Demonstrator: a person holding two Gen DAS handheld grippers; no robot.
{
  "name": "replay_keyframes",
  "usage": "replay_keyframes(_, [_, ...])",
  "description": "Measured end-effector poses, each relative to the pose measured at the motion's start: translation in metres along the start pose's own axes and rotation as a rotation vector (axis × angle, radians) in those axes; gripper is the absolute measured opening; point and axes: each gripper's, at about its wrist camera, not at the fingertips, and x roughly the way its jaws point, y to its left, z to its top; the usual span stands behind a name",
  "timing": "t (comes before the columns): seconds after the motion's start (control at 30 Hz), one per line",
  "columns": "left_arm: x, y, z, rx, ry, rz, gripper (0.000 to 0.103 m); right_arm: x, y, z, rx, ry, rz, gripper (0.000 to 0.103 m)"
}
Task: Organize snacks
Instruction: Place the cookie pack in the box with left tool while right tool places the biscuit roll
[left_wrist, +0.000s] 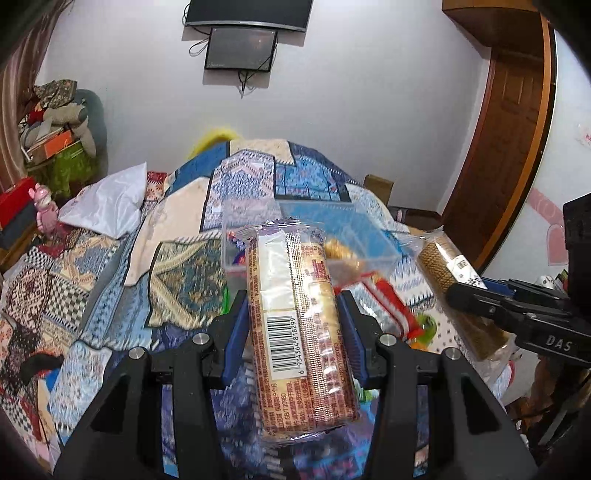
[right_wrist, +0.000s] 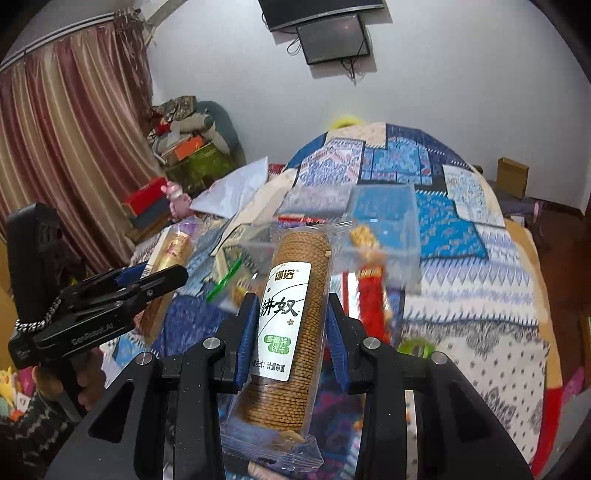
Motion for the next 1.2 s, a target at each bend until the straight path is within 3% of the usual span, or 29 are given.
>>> replay_keyframes(0.67, [0.105,0.0,0.074,0.012,0.033,-0.016,0.047,0.049,-0.063,0.067,0.067,-0.053,-0.047,0.033])
replay_keyframes(1.2, [0.208,-0.007,0.08,0.051,0.183,-0.013,0.047,0.13,-0.104,0.086,0.074,0.064,-0.103,0.033])
